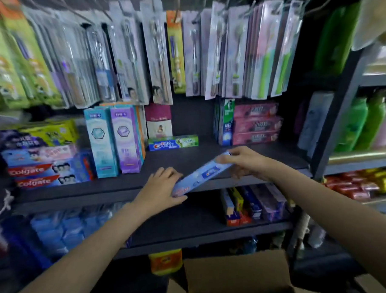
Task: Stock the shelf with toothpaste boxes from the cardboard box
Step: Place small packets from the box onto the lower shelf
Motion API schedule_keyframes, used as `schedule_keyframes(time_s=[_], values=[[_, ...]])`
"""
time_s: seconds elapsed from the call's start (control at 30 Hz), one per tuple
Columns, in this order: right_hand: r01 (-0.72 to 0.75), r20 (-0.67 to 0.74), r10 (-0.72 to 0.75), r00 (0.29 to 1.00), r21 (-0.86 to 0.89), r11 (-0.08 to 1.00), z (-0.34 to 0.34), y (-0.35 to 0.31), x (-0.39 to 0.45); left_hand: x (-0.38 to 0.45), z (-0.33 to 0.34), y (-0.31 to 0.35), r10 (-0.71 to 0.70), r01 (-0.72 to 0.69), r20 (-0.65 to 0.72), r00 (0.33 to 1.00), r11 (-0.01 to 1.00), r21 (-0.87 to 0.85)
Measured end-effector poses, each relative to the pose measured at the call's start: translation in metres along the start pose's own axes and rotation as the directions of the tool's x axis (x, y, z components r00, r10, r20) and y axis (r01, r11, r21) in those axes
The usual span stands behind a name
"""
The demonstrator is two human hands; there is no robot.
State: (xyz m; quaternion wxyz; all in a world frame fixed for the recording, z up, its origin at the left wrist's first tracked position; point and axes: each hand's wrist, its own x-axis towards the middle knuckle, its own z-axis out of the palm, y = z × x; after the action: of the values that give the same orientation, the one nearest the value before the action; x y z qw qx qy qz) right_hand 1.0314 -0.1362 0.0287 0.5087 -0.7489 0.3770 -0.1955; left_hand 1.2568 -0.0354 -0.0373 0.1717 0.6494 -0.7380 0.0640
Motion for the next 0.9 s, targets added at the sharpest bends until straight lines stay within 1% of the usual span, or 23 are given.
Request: schedule_keyframes(time_s=[0.03,0.07,0.1,0.13,0.17,0.2,0.23,0.27,0.3,0.33,0.4,0.47,0.53,0.6,0.67,0.77,0.8,0.83,0.87,0.9], values=[[-0.013,-0.083,0.01,0.997,-0.043,0.999,-0.001,-0.01,0.004,0.004,-0.003,0.003,-0.034,0.034,0.001,0.999,0.996,-0.077],[-0.032,-0.142,0.02,0.99,-0.082,0.996,-0.001,-0.019,0.006,0.009,-0.008,0.006,-0.078,0.083,0.034,0.996,0.978,-0.192],[-0.055,-0.169,0.04,0.985,-0.089,0.994,-0.003,-0.027,0.008,0.014,-0.013,0.008,-0.115,0.148,0.116,0.987,0.926,-0.348],[-0.081,-0.164,0.071,0.984,-0.057,0.995,-0.006,-0.034,0.01,0.018,-0.018,0.007,-0.122,0.226,0.226,0.967,0.822,-0.522],[-0.098,-0.132,0.098,0.986,0.005,0.995,-0.01,-0.038,0.01,0.02,-0.023,0.006,-0.104,0.306,0.325,0.94,0.681,-0.666],[-0.101,-0.089,0.108,0.99,0.08,0.992,-0.016,-0.042,0.012,0.02,-0.028,0.004,-0.082,0.369,0.39,0.917,0.546,-0.752],[-0.093,-0.048,0.101,0.994,0.146,0.985,-0.021,-0.044,0.013,0.021,-0.032,0.003,-0.067,0.408,0.423,0.904,0.436,-0.802],[-0.082,-0.021,0.088,0.996,0.191,0.978,-0.024,-0.045,0.014,0.022,-0.034,0.0,-0.063,0.43,0.438,0.897,0.362,-0.827],[-0.067,-0.008,0.07,0.997,0.197,0.978,-0.025,-0.045,0.016,0.023,-0.037,-0.002,-0.055,0.44,0.448,0.893,0.322,-0.838],[-0.045,-0.012,0.048,0.999,0.177,0.983,-0.025,-0.046,0.016,0.025,-0.039,-0.003,-0.043,0.446,0.455,0.889,0.304,-0.842],[0.028,-0.04,-0.022,0.999,0.169,0.985,-0.021,-0.047,0.02,0.03,-0.044,-0.004,-0.025,0.467,0.482,0.876,0.302,-0.832],[0.124,-0.092,-0.104,0.99,0.246,0.961,-0.021,-0.047,0.023,0.034,-0.049,-0.006,-0.011,0.492,0.514,0.858,0.303,-0.816],[0.175,-0.126,-0.141,0.982,0.318,0.932,-0.024,-0.049,0.025,0.038,-0.052,-0.011,-0.019,0.504,0.523,0.852,0.3,-0.81],[0.161,-0.098,-0.135,0.986,0.339,0.927,-0.025,-0.05,0.028,0.041,-0.052,-0.015,-0.049,0.518,0.531,0.846,0.315,-0.795],[0.113,-0.05,-0.102,0.993,0.324,0.939,-0.023,-0.048,0.034,0.044,-0.045,-0.017,-0.09,0.531,0.53,0.843,0.295,-0.795],[0.011,0.062,-0.029,0.998,0.273,0.962,-0.01,-0.041,0.043,0.052,-0.03,-0.011,-0.145,0.497,0.477,0.867,0.175,-0.85],[-0.009,0.092,-0.014,0.996,0.243,0.97,-0.004,-0.037,0.047,0.056,-0.025,-0.008,-0.164,0.487,0.464,0.871,0.158,-0.859],[-0.012,0.097,-0.01,0.995,0.225,0.974,0.002,-0.034,0.052,0.059,-0.023,-0.005,-0.178,0.486,0.459,0.87,0.161,-0.859],[0.0,0.064,-0.015,0.998,0.231,0.973,0.006,-0.03,0.058,0.062,-0.02,-0.004,-0.181,0.486,0.456,0.872,0.199,-0.851],[0.019,0.002,-0.02,1.0,0.258,0.966,0.008,-0.027,0.065,0.065,-0.018,-0.005,-0.178,0.48,0.448,0.876,0.244,-0.843]])
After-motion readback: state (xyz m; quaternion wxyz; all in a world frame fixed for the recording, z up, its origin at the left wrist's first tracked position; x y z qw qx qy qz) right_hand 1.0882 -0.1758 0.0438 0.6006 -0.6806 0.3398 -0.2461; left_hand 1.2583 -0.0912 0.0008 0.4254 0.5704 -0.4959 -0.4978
